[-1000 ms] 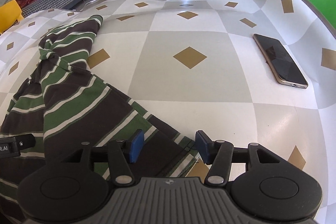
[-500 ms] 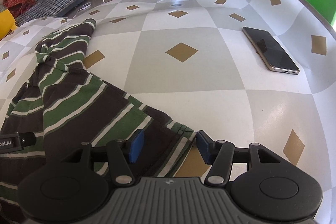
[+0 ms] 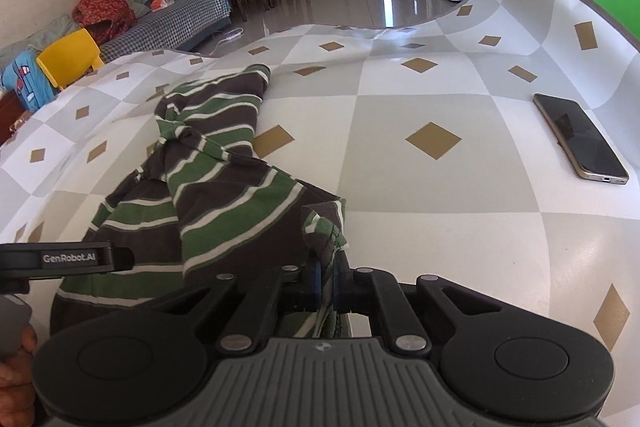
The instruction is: Fold clothes
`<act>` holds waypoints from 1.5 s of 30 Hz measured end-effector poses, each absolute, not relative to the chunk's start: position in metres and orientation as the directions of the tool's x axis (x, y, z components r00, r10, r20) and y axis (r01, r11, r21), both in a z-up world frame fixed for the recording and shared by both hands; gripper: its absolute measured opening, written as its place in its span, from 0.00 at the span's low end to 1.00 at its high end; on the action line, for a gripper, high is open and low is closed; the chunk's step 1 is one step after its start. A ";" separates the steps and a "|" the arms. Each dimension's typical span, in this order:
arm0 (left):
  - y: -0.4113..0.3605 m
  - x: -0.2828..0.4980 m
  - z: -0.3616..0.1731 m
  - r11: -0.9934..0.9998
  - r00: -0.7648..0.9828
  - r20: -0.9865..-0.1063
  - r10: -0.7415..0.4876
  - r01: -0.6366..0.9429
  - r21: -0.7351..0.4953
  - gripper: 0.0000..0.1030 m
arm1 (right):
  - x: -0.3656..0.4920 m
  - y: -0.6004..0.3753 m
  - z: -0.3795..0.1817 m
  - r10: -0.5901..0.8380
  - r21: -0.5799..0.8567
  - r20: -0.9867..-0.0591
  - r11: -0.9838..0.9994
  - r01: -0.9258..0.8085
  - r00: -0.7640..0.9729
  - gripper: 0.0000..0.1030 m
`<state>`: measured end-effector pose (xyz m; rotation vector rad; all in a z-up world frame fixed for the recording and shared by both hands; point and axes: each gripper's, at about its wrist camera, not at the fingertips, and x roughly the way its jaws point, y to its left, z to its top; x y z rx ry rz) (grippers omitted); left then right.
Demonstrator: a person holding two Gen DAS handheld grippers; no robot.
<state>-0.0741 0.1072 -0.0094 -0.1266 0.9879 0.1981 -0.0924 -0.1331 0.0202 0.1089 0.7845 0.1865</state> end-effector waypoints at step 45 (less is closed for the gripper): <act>0.171 -0.095 0.034 0.939 0.603 -0.775 0.191 -0.343 -0.036 1.00 | -0.157 -0.005 0.001 0.641 0.265 -0.720 0.607 -0.749 0.265 0.32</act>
